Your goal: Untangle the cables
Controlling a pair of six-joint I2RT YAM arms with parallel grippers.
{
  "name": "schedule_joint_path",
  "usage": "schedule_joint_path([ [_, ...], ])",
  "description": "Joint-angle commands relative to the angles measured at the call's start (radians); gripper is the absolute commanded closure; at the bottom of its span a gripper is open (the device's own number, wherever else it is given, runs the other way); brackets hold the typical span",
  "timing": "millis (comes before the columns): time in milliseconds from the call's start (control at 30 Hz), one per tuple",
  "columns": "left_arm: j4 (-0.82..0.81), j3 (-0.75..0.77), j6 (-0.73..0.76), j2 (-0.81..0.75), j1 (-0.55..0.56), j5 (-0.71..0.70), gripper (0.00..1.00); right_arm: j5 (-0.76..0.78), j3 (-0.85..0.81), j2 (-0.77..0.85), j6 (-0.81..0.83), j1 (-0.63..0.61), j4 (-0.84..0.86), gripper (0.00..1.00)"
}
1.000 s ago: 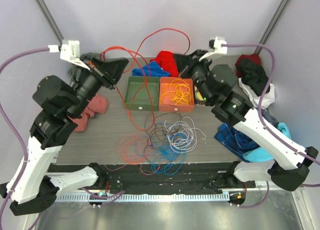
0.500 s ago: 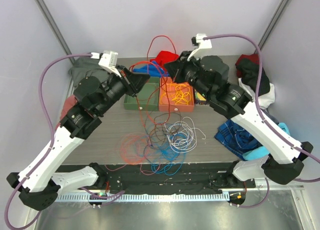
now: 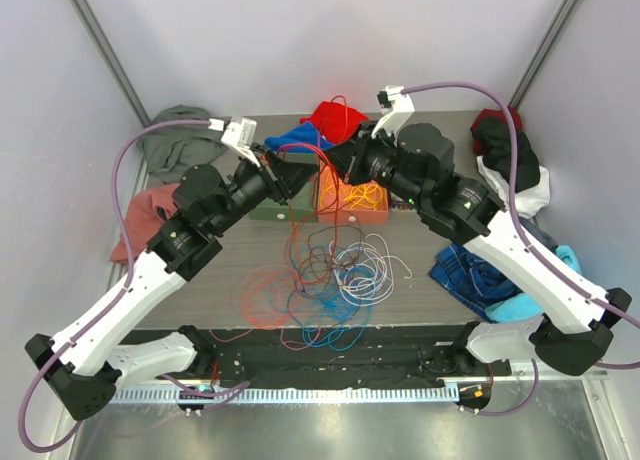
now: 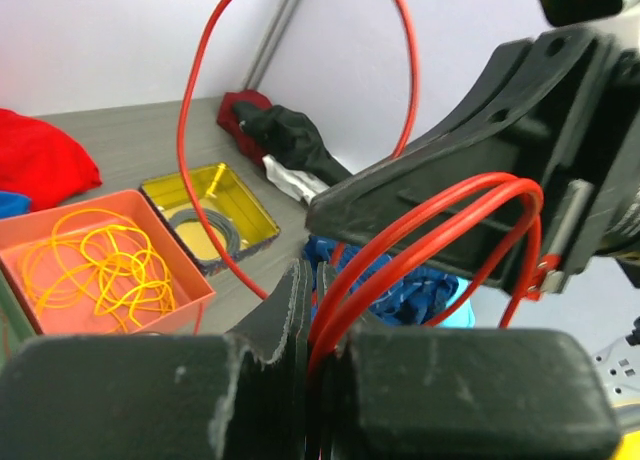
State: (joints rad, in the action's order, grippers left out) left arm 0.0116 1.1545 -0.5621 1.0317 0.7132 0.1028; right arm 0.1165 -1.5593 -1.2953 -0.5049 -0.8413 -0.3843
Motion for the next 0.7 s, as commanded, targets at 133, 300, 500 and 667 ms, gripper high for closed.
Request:
schedule_joint_path([
  [133,-0.157,-0.094,-0.025,-0.015,0.006,0.066,0.96,-0.047,0.002,0.039,-0.069,-0.004,0.064,0.99],
  [300,-0.205,-0.139,-0.035,-0.018,0.014,0.078,0.87,-0.07,0.004,0.034,-0.098,-0.002,0.071,0.99],
  [500,-0.225,-0.174,-0.039,-0.047,0.019,0.066,0.79,-0.044,0.007,0.036,-0.089,-0.004,0.059,0.99],
  [667,-0.205,-0.193,-0.027,-0.093,0.019,0.035,0.8,0.005,0.019,0.039,-0.06,-0.004,0.025,0.99],
])
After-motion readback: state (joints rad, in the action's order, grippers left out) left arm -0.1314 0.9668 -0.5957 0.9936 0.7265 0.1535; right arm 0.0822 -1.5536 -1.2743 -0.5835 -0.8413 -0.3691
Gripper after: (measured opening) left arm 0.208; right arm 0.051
